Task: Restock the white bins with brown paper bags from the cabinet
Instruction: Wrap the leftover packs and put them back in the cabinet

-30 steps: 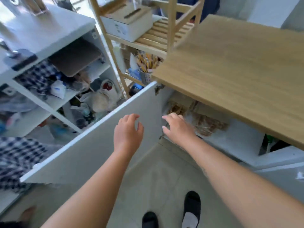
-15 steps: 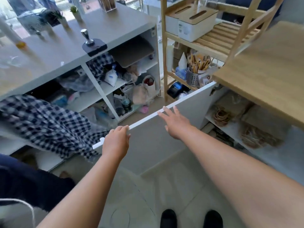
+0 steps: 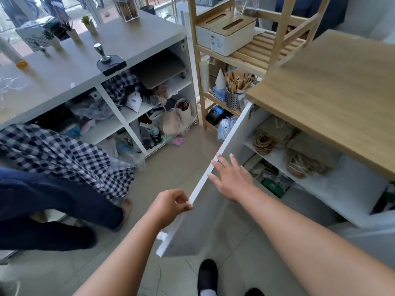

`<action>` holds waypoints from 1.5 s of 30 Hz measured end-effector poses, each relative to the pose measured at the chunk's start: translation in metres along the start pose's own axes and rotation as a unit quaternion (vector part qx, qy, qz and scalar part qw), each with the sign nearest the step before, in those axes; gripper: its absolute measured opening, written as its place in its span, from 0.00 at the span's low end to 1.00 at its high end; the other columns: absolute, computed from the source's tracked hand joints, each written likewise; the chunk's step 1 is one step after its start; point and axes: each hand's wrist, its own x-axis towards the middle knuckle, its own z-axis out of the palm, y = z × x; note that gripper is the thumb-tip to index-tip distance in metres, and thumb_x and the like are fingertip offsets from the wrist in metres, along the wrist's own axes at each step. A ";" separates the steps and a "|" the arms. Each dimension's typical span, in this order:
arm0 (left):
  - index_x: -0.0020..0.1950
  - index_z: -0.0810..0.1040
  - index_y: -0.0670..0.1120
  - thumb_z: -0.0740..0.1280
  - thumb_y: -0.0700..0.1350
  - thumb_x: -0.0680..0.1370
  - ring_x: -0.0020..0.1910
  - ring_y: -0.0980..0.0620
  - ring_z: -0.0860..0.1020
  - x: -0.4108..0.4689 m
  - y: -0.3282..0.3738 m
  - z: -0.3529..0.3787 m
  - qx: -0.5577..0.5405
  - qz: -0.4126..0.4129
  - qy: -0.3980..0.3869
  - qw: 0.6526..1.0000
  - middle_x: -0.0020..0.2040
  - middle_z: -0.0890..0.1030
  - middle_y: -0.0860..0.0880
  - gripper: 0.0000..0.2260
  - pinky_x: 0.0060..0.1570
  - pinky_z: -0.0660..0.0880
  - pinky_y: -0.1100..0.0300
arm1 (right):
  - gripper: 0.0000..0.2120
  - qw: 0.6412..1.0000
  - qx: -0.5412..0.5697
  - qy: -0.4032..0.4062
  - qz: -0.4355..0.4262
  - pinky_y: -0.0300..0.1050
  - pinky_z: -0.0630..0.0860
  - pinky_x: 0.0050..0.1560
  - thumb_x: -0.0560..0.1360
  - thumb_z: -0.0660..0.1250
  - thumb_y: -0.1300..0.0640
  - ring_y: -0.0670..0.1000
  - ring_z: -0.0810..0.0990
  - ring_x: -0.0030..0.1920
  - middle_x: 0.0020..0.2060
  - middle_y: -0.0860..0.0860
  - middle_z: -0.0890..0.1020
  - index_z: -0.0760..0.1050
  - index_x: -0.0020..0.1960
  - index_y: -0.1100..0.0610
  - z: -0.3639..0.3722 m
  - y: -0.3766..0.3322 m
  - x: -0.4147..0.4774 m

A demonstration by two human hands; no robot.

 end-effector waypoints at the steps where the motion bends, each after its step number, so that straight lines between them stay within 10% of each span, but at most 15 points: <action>1: 0.40 0.79 0.52 0.73 0.52 0.75 0.36 0.53 0.77 -0.005 0.009 0.010 0.013 0.012 -0.018 1.000 0.39 0.81 0.53 0.08 0.40 0.72 0.59 | 0.29 1.000 -0.003 -0.002 0.005 0.60 0.57 0.74 0.80 0.46 0.37 0.56 0.42 0.79 0.79 0.42 0.46 0.54 0.78 0.46 0.000 0.007 -0.010; 5: 0.44 0.78 0.44 0.61 0.52 0.82 0.43 0.43 0.78 -0.017 0.045 0.039 0.068 0.045 0.005 0.997 0.39 0.79 0.47 0.14 0.45 0.75 0.53 | 0.35 0.999 -0.030 -0.005 0.023 0.59 0.53 0.75 0.79 0.47 0.33 0.57 0.40 0.79 0.79 0.44 0.45 0.49 0.80 0.51 -0.003 0.034 -0.049; 11: 0.72 0.71 0.47 0.56 0.43 0.82 0.67 0.45 0.73 0.000 0.101 0.065 0.180 0.190 0.052 0.964 0.71 0.72 0.50 0.18 0.61 0.73 0.50 | 0.37 0.996 -0.062 0.013 0.070 0.60 0.51 0.76 0.80 0.51 0.38 0.59 0.37 0.78 0.79 0.47 0.41 0.40 0.80 0.54 0.004 0.068 -0.086; 17: 0.82 0.49 0.48 0.52 0.47 0.85 0.81 0.47 0.49 0.038 0.168 0.100 0.322 0.312 -0.006 0.894 0.82 0.49 0.51 0.26 0.78 0.51 0.49 | 0.35 0.986 0.010 0.040 0.164 0.57 0.53 0.76 0.82 0.51 0.62 0.58 0.35 0.78 0.78 0.48 0.35 0.30 0.77 0.54 0.027 0.101 -0.123; 21: 0.81 0.42 0.48 0.46 0.57 0.85 0.81 0.48 0.41 0.065 0.192 0.121 0.411 0.388 -0.061 0.823 0.82 0.41 0.50 0.28 0.79 0.43 0.49 | 0.40 0.975 -0.009 0.085 0.205 0.58 0.59 0.74 0.82 0.56 0.59 0.58 0.42 0.79 0.79 0.48 0.40 0.24 0.74 0.54 0.030 0.130 -0.148; 25: 0.79 0.36 0.45 0.41 0.58 0.83 0.80 0.44 0.38 0.088 0.205 0.143 0.459 0.459 -0.041 0.759 0.81 0.38 0.48 0.30 0.78 0.40 0.46 | 0.39 0.944 0.017 0.136 0.299 0.61 0.75 0.61 0.77 0.63 0.53 0.62 0.71 0.70 0.71 0.55 0.72 0.44 0.80 0.55 0.031 0.152 -0.165; 30: 0.81 0.46 0.46 0.41 0.55 0.83 0.80 0.39 0.49 0.118 0.222 0.154 0.454 0.516 -0.028 0.726 0.82 0.47 0.46 0.28 0.76 0.47 0.43 | 0.29 0.906 -0.041 0.149 0.393 0.64 0.67 0.68 0.79 0.51 0.43 0.62 0.67 0.73 0.72 0.58 0.71 0.64 0.75 0.55 0.027 0.180 -0.169; 45: 0.81 0.44 0.49 0.44 0.76 0.72 0.80 0.43 0.46 0.202 0.310 0.148 0.433 0.515 0.008 0.740 0.81 0.45 0.47 0.45 0.77 0.48 0.40 | 0.39 0.876 -0.122 0.223 0.410 0.66 0.47 0.74 0.76 0.48 0.32 0.61 0.43 0.79 0.80 0.56 0.46 0.42 0.80 0.50 -0.002 0.266 -0.155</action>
